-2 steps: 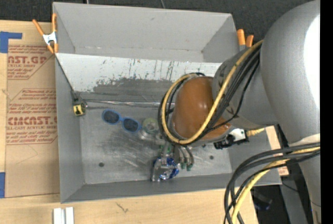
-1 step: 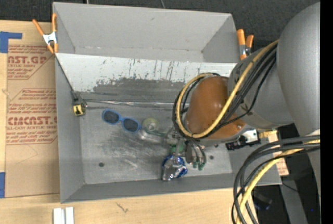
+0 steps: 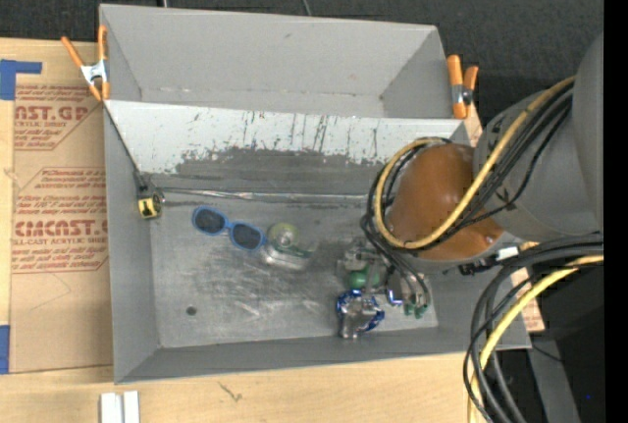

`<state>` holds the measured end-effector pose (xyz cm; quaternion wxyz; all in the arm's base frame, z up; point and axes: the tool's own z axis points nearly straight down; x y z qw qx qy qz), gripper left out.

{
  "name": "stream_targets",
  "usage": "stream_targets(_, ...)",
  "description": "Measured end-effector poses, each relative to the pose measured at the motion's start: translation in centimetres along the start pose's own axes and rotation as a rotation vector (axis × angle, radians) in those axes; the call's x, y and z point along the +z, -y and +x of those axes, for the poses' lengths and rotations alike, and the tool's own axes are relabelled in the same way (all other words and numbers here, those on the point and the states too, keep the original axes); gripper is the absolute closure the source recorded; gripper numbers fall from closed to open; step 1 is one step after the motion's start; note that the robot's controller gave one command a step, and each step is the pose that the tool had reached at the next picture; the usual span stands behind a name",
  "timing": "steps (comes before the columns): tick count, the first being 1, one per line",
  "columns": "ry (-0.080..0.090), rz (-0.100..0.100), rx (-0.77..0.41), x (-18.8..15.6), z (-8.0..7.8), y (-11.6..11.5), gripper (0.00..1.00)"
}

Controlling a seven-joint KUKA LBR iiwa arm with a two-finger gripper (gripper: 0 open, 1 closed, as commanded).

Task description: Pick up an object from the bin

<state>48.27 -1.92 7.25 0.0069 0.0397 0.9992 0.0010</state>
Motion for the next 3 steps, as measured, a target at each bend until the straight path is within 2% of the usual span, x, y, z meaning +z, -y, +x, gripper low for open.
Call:
stream_targets(1, -0.007, 0.004, -0.077, 0.0, -1.2, 6.8, 0.00)
stream_targets(2, -0.007, 0.001, -0.080, -0.1, -1.2, 6.5, 1.00)
stream_targets(3, -0.005, 0.003, -0.064, -13.6, -1.7, 6.0, 1.00)
